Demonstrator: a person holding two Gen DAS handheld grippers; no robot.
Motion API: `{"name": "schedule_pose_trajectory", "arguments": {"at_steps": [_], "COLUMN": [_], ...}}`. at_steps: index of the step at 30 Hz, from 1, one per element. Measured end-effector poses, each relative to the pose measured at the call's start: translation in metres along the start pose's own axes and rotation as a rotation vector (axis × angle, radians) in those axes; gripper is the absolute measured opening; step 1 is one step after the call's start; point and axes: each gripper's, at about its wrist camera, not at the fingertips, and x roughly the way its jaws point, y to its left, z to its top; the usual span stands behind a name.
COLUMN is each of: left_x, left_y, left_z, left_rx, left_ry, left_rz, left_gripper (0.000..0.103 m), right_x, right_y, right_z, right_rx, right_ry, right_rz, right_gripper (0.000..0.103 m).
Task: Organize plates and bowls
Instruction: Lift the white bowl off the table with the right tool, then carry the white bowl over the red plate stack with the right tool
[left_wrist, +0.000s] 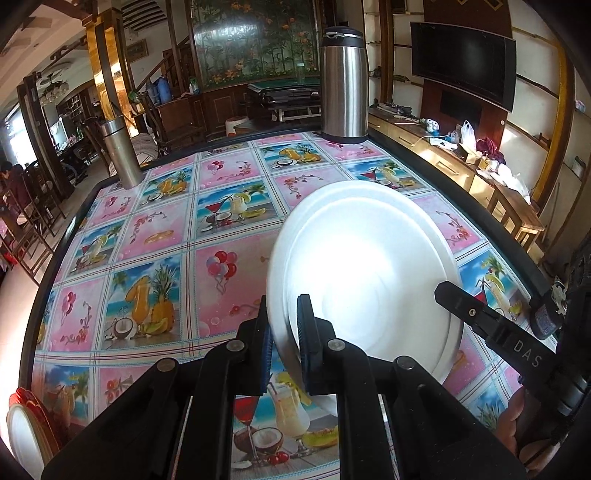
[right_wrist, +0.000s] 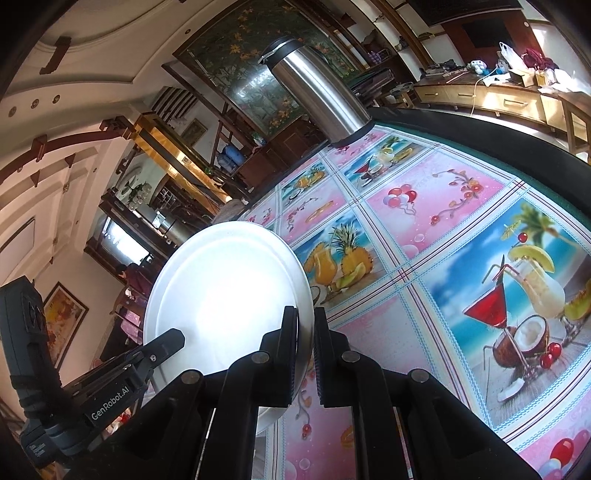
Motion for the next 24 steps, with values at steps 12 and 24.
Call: {"name": "schedule_pose_trajectory", "arguments": {"at_steps": [12, 24], "left_x": [-0.023, -0.075], "left_y": [0.048, 0.133], "left_z": [-0.031, -0.08], "left_rx": [-0.058, -0.182], "left_ry": [0.001, -0.002], "left_rz": [0.036, 0.136], "left_gripper": [0.01, 0.011], "right_x": [0.007, 0.028], "right_y": [0.038, 0.109], "right_z": [-0.03, -0.076], "right_rx": [-0.039, -0.101], "right_ry": [0.03, 0.137], "right_rz": [0.049, 0.145], "right_gripper": [0.009, 0.009]}}
